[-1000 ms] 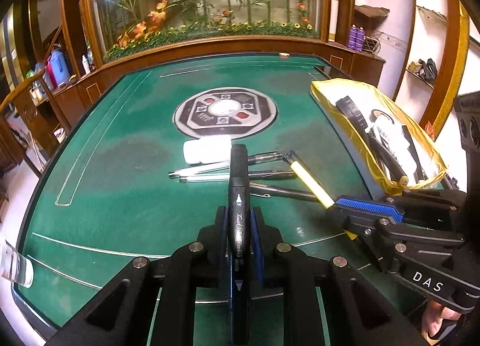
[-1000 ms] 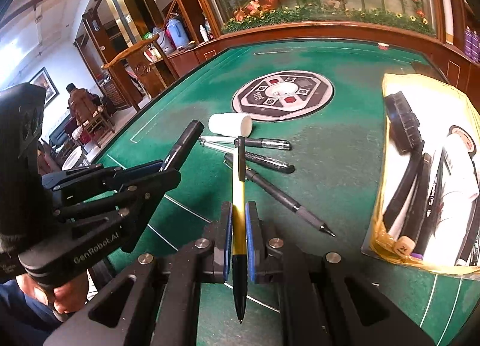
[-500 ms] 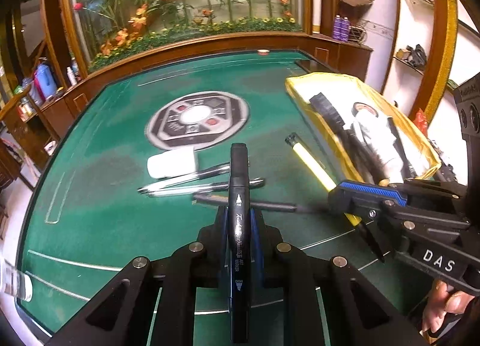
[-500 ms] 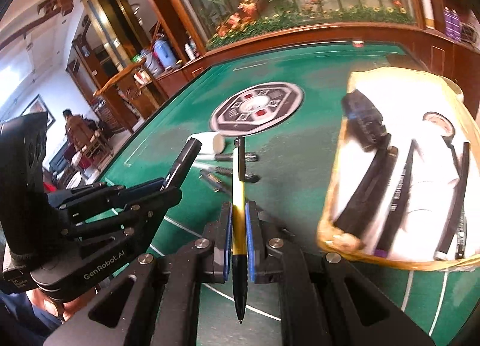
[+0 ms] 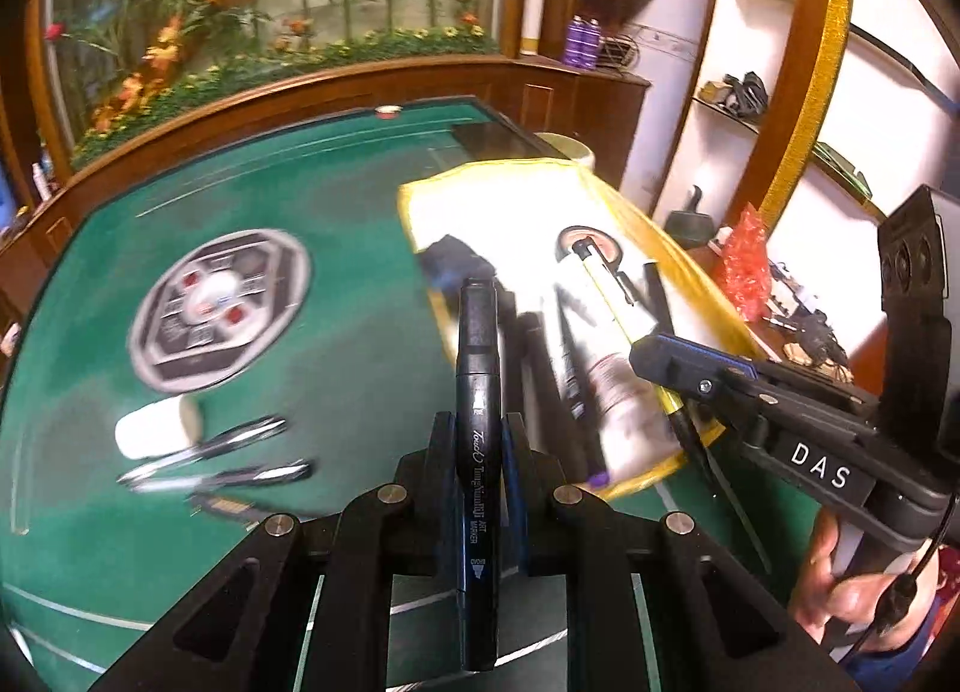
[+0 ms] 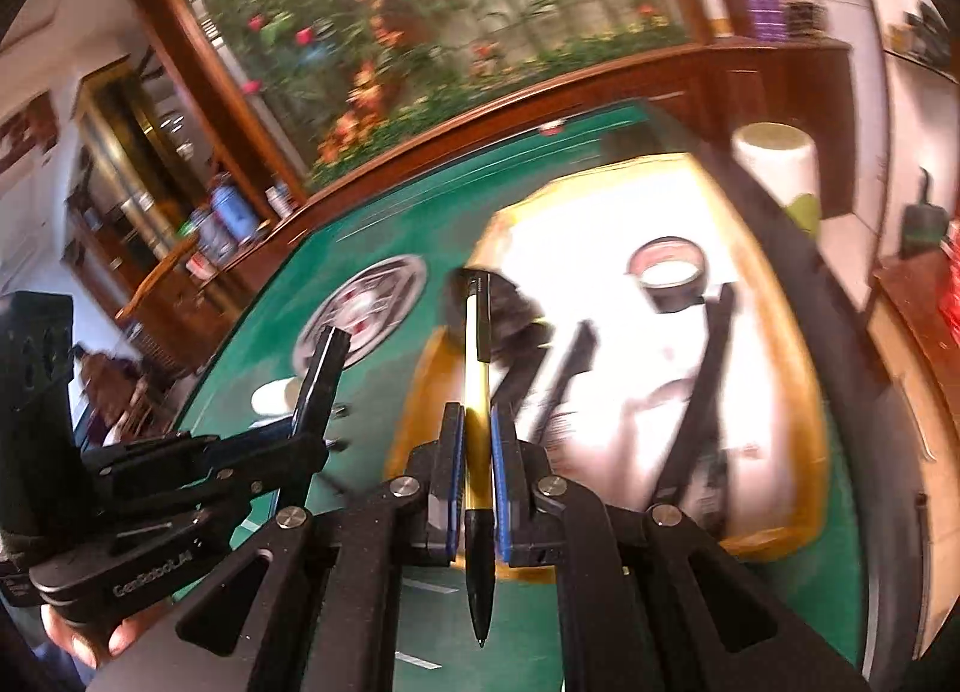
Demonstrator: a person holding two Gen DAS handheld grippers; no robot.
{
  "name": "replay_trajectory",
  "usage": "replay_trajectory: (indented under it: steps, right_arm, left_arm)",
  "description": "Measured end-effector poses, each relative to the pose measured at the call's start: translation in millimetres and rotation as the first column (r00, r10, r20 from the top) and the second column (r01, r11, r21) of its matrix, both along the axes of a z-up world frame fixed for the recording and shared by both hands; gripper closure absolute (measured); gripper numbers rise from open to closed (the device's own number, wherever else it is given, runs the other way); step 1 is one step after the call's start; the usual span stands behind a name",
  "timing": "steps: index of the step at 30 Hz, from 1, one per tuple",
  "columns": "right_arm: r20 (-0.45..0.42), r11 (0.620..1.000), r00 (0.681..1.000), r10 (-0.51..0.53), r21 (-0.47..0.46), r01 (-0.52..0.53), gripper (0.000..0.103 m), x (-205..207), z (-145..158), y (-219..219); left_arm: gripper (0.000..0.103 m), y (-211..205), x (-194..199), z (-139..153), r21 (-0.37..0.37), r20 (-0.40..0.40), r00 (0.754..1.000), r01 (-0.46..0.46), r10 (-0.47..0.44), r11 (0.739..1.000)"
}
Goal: Organize rigid objects
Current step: 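Carry the yellow pen and black marker into the tray and open both tools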
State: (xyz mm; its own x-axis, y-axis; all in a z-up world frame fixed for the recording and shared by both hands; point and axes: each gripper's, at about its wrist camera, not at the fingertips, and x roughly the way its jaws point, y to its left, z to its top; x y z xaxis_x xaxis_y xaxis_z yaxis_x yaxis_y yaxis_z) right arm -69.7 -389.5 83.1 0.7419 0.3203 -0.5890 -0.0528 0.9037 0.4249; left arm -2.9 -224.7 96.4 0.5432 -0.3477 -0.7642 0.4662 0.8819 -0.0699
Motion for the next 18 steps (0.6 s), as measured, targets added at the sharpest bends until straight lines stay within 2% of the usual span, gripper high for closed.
replay_trajectory:
  steps: [2,8,13,18]
  right_arm:
    - [-0.009,1.000,1.000,-0.029,0.003,0.029,0.095,3,-3,-10]
    - [-0.031,0.993,0.993,-0.118,-0.019,0.117,0.095,19,-8,-36]
    - [-0.054,0.987,0.986,-0.158,-0.045,0.155,0.095,30,-17,-44]
    - [-0.052,0.984,0.984,-0.168,-0.076,0.164,0.095,35,-20,-43]
  left_arm:
    - [0.089,-15,8,-3,-0.003,-0.020,1.000,0.023,-0.023,1.000]
    - [0.089,-47,36,-18,0.022,-0.053,0.998,0.018,-0.017,1.000]
    - [0.089,-54,48,-32,0.020,-0.087,0.996,0.010,-0.009,1.000]
    - [0.089,-62,51,-37,0.014,-0.079,0.996,0.033,-0.031,0.999]
